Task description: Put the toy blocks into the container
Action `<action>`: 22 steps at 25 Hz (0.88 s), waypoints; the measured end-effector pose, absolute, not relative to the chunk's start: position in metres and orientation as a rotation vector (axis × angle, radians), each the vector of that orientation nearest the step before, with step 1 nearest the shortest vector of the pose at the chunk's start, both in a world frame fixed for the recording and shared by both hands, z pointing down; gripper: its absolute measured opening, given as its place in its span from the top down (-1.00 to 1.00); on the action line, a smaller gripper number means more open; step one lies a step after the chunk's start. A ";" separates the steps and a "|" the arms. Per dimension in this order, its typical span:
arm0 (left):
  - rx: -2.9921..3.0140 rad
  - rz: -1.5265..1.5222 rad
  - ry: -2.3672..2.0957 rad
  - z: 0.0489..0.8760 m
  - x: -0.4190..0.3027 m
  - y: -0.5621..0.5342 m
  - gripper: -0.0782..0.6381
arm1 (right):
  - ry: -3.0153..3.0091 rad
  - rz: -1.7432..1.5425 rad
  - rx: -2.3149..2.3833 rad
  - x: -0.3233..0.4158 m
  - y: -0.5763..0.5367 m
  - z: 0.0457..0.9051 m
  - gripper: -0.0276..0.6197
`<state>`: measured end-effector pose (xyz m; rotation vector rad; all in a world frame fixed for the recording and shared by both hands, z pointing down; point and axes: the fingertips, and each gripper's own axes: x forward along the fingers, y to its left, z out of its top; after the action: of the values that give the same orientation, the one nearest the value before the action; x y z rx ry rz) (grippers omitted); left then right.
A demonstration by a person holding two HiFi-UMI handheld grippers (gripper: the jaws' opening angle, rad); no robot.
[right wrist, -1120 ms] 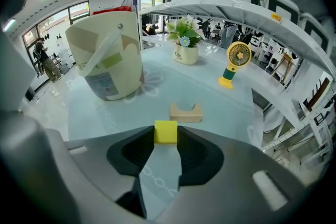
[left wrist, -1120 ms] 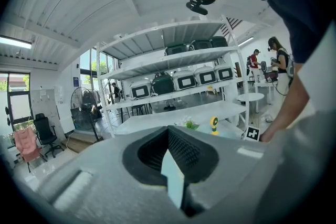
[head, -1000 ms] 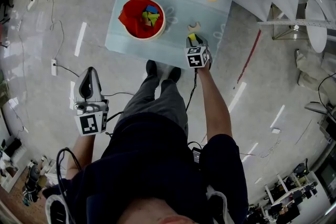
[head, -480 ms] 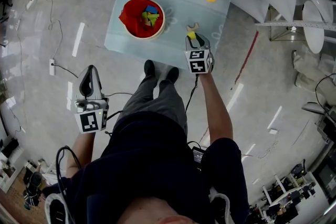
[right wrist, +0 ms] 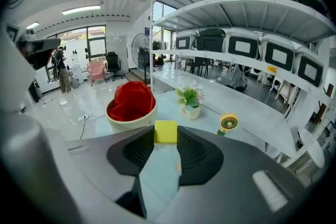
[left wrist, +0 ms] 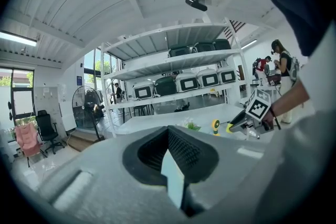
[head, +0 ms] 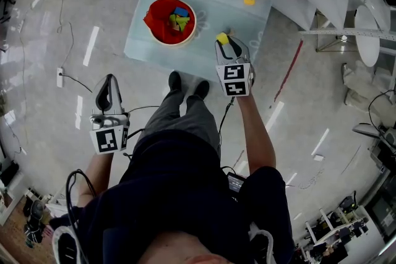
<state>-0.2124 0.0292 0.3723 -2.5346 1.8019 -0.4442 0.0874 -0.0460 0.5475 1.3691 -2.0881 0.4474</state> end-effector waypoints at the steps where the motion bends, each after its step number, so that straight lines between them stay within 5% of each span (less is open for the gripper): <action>1: -2.534 -0.435 1.806 0.372 -0.212 0.029 0.78 | -2.099 0.441 1.360 0.083 -0.047 0.542 0.49; 22: -2.499 -0.384 1.848 0.367 -0.230 0.037 0.78 | -2.187 0.316 1.141 0.005 -0.069 0.504 0.49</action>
<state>-0.2305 0.0370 0.3671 -2.4991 1.8477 -0.3837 0.0046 -0.0688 0.5043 1.1411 -2.1866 0.3163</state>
